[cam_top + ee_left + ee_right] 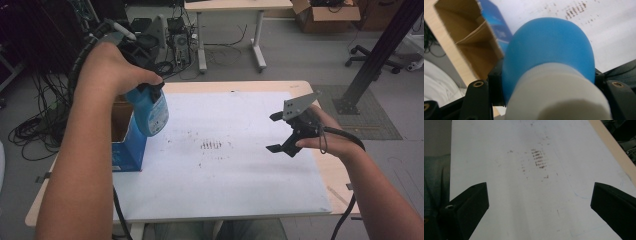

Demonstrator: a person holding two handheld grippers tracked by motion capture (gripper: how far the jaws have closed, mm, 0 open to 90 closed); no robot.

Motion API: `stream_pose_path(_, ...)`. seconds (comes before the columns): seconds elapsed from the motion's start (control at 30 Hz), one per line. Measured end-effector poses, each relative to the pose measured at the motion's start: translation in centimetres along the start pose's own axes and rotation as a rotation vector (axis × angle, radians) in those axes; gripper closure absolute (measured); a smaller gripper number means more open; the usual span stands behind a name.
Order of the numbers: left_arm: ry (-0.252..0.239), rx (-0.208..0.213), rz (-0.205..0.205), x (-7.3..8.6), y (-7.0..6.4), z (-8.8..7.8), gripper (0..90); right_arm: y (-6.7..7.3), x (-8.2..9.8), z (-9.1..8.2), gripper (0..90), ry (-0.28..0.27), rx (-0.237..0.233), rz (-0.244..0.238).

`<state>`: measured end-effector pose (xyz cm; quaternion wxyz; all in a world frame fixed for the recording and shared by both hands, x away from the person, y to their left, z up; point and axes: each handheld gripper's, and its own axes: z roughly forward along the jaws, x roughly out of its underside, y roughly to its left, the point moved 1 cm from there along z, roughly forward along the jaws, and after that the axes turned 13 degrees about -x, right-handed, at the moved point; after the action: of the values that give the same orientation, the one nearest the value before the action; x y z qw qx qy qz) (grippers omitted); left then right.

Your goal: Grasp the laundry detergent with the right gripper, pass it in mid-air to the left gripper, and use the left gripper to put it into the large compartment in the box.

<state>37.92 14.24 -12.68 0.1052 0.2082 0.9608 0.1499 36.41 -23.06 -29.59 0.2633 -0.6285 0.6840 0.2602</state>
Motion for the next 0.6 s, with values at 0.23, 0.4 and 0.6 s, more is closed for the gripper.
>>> stream_pose_path(0.23,0.009,0.004,-0.097,1.0,2.8,-0.8,38.3,-0.4,-0.6,-0.4,2.2,0.115,-0.036,-0.002)
stream_pose_path(0.4,0.031,0.001,-0.164,1.8,4.8,-0.9,38.3,-0.5,-1.0,-0.8,2.5,0.167,-0.046,-0.009)
stream_pose_path(0.6,0.056,-0.003,-0.247,2.6,7.1,-0.4,38.3,-0.5,-1.2,-1.2,2.6,0.214,-0.049,-0.006)
